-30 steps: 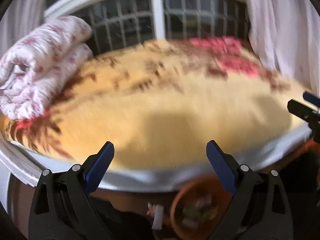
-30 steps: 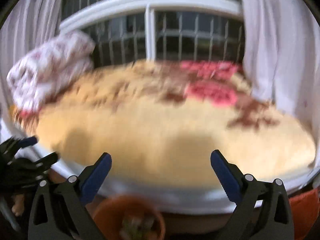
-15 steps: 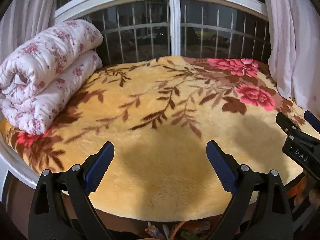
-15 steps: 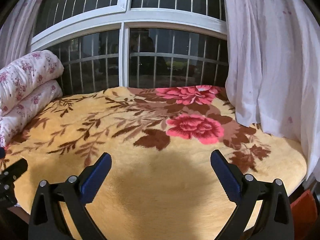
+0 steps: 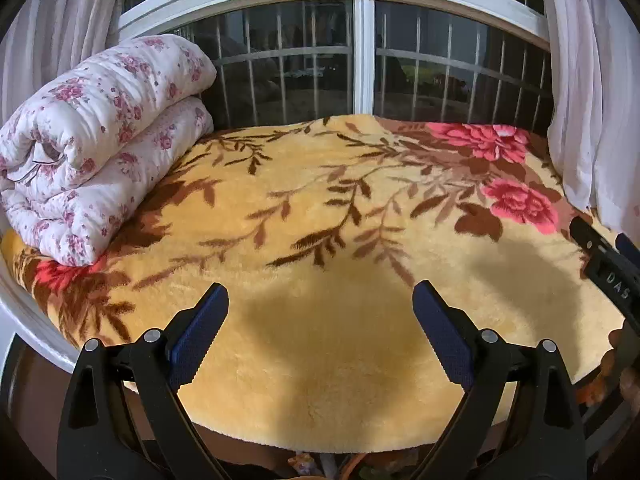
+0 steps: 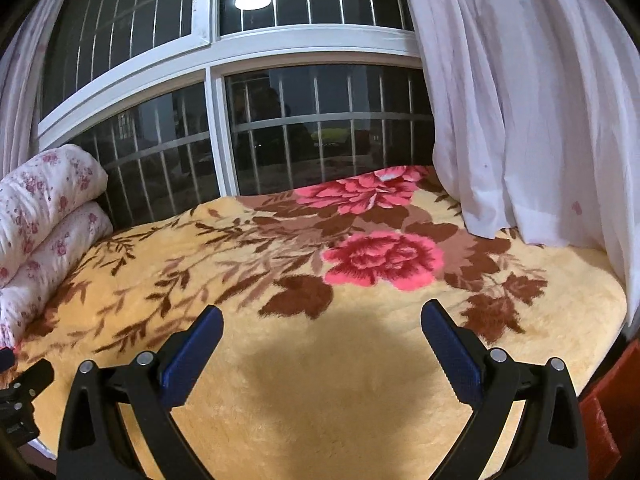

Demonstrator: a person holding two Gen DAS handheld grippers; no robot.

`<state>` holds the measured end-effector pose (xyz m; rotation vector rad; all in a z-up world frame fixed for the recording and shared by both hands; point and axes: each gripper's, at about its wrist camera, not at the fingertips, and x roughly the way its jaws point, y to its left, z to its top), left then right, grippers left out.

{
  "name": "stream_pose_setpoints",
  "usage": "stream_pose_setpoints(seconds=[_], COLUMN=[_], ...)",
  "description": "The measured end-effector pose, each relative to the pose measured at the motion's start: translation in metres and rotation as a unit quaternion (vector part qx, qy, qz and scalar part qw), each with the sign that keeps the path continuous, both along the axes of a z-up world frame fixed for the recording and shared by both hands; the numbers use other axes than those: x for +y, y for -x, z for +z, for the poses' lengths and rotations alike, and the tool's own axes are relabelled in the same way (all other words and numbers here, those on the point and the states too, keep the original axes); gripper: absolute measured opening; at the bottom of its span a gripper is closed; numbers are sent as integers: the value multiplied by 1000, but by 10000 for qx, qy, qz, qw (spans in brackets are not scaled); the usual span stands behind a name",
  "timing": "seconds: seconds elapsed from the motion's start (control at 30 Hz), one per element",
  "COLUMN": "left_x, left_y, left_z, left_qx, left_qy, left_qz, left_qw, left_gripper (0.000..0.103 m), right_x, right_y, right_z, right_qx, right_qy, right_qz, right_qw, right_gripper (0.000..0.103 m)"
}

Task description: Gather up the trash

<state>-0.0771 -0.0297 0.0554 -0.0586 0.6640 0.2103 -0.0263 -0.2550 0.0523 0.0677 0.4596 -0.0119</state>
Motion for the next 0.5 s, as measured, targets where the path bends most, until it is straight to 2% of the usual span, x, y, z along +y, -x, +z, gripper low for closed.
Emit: stream_pose_setpoints(seconds=[0.27, 0.5], left_x=[0, 1], left_y=[-6, -19], left_z=[4, -5], left_qx=[-37, 38], left_qy=[58, 107], left_qz=[-41, -66], left_qw=[10000, 9999], left_gripper=[91, 91], right_x=[5, 9], right_y=[-2, -10], right_z=[-7, -11], right_qx=[63, 119], right_qy=[148, 421], right_qz=[-58, -100], right_qw=[9999, 9990], right_gripper=[98, 98])
